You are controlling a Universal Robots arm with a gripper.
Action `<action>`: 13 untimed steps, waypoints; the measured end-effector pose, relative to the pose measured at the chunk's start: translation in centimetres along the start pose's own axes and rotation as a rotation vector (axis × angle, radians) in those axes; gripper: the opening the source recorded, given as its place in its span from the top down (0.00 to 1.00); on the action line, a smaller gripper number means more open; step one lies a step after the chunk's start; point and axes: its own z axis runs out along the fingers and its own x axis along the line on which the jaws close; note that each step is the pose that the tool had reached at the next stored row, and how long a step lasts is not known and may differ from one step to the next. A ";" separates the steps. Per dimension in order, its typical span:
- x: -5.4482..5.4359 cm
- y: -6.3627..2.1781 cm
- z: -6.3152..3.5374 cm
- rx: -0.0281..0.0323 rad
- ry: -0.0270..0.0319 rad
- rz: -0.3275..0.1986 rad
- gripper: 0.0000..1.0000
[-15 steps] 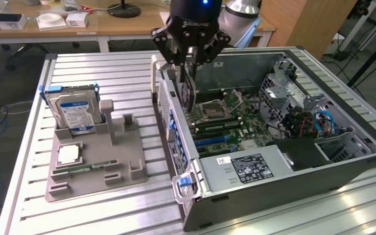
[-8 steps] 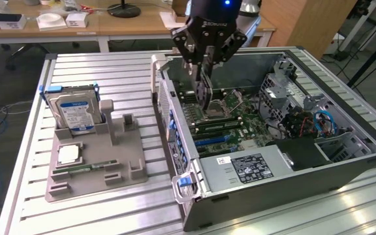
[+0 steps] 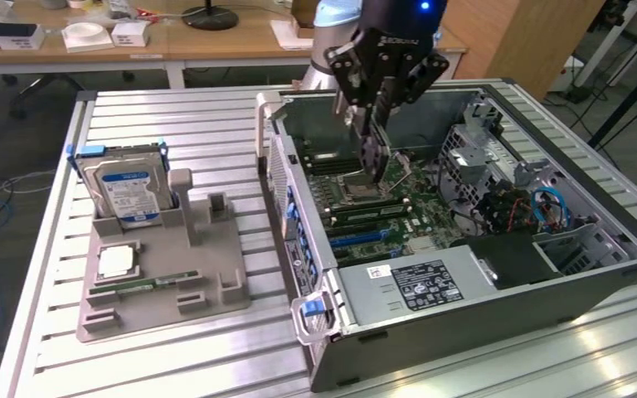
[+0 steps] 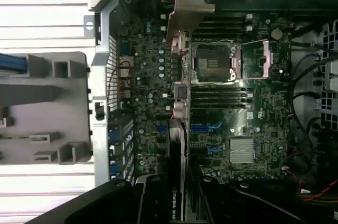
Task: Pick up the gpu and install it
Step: 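Pick up the gpu and move the gpu toward the slot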
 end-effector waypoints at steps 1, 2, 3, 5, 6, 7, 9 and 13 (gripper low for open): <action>-0.5 0.02 0.00 0.0000 0.0001 0.000 0.74; -0.9 0.04 0.00 0.0000 0.0001 0.000 0.74; -1.4 0.05 0.00 0.0000 0.0002 0.000 0.74; -2.3 0.08 0.00 -0.0001 0.0003 0.000 0.74; -2.7 0.10 0.00 0.0000 0.0004 0.000 0.74; -3.2 0.11 0.00 0.0000 0.0006 0.000 0.74; -4.1 0.15 -0.01 0.0000 0.0009 0.000 0.74; -5.9 0.21 -0.01 0.0000 0.0013 0.000 0.74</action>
